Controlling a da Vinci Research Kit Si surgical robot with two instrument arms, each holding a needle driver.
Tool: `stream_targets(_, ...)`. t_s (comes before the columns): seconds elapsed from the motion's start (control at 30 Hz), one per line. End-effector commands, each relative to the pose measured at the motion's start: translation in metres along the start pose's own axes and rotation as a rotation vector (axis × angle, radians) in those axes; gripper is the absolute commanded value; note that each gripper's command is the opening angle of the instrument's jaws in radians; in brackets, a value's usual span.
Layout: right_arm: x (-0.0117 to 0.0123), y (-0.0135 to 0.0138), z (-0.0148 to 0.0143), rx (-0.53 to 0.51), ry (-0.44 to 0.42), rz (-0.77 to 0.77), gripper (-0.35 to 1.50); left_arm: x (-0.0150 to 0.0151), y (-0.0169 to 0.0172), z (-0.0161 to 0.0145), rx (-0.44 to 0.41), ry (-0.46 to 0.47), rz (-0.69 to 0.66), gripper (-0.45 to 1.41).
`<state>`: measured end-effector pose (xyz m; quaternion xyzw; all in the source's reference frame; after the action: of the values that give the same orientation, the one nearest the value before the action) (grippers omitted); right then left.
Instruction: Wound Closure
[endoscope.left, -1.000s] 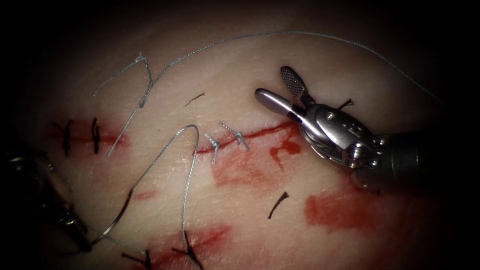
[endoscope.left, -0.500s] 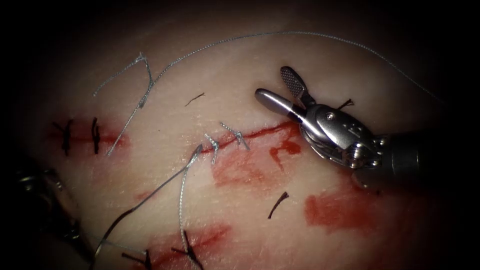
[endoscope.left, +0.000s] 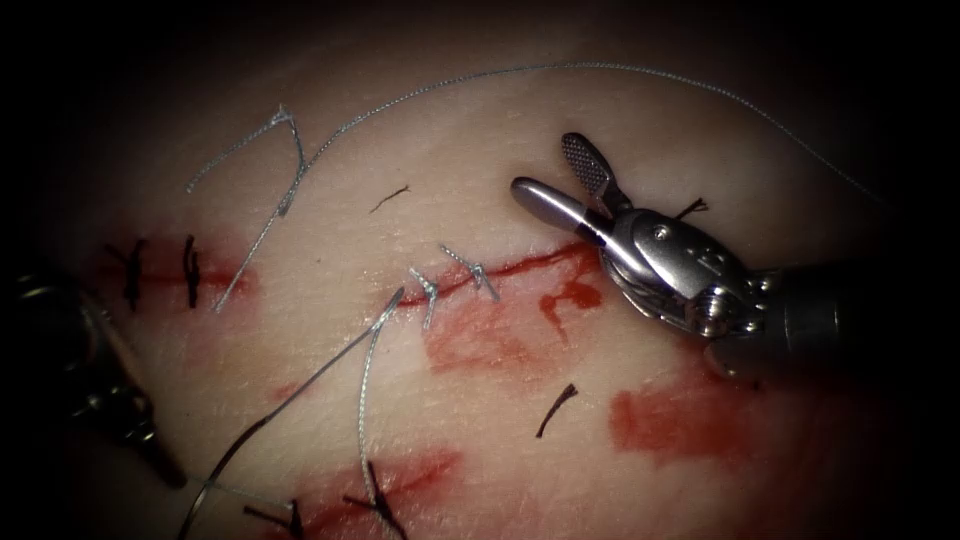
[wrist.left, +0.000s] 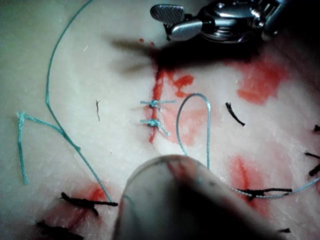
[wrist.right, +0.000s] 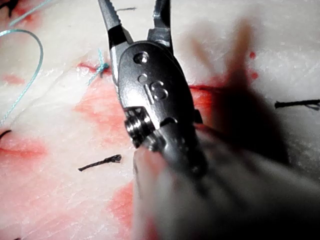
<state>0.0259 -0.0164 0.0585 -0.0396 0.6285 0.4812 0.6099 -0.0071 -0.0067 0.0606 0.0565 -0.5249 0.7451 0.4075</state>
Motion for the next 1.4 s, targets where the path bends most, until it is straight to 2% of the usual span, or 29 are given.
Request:
stream_targets(0.03, -0.0006, -0.0005, 0.0005, 0.002, 0.001, 0.001, 1.43, 0.0004, -0.0001, 0.0010, -0.018, -0.006, -0.003, 0.31)
stream_targets(0.1, -0.0006, -0.0005, 0.0005, 0.002, 0.001, 0.001, 1.43, 0.0004, -0.0002, 0.0016, -0.037, -0.004, -0.009, 0.44)
stream_targets(0.17, -0.0005, -0.0005, 0.0004, 0.002, 0.001, 0.001, 1.43, 0.0003, -0.0003, 0.0022, -0.036, 0.002, -0.013, 0.49)
stream_targets(0.2, -0.0004, -0.0005, 0.0004, 0.002, 0.000, 0.002, 1.43, 0.0002, -0.0005, 0.0028, -0.037, 0.005, -0.015, 0.59)
stream_targets(0.4, -0.0004, -0.0006, 0.0005, 0.002, 0.000, 0.002, 1.43, 0.0000, -0.0009, 0.0033, -0.045, 0.008, -0.027, 0.61)
stream_targets(0.5, -0.0004, -0.0006, 0.0005, 0.002, 0.000, 0.002, 1.43, 0.0000, -0.0011, 0.0038, -0.041, 0.011, -0.025, 0.79)
stream_targets(0.77, -0.0004, -0.0007, 0.0004, 0.002, 0.000, 0.008, 1.43, 0.0006, -0.0022, 0.0048, -0.031, 0.019, -0.020, 0.88)
stream_targets(0.87, -0.0004, -0.0008, 0.0004, 0.002, 0.000, 0.008, 1.43, 0.0008, -0.0028, 0.0050, -0.027, 0.018, -0.015, 0.84)
stream_targets(0.9, -0.0004, -0.0008, 0.0004, 0.002, 0.000, 0.008, 1.43, 0.0009, -0.0030, 0.0050, -0.027, 0.018, -0.014, 0.73)
stream_targets(0.93, -0.0004, -0.0008, 0.0004, 0.002, 0.000, 0.008, 1.43, 0.0009, -0.0032, 0.0049, -0.026, 0.013, -0.024, 0.37)
stream_targets(1.0, -0.0004, -0.0008, 0.0004, 0.002, 0.000, 0.008, 1.43, 0.0009, -0.0032, 0.0047, -0.025, 0.001, -0.046, 0.07)
stream_targets(1.03, -0.0004, -0.0008, 0.0004, 0.002, 0.001, 0.008, 1.43, 0.0009, -0.0032, 0.0045, -0.026, -0.001, -0.057, -0.01)
stream_targets(1.07, -0.0004, -0.0008, 0.0004, 0.002, 0.001, 0.008, 1.43, 0.0009, -0.0030, 0.0043, -0.028, -0.003, -0.082, -0.25)
stream_targets(1.13, -0.0005, -0.0008, 0.0004, 0.002, 0.001, 0.008, 1.43, 0.0008, -0.0027, 0.0042, -0.030, -0.005, -0.089, -0.45)
stream_targets(1.4, -0.0004, -0.0008, 0.0004, 0.002, 0.000, 0.008, 1.43, 0.0008, -0.0020, 0.0028, -0.034, -0.014, -0.093, -0.45)
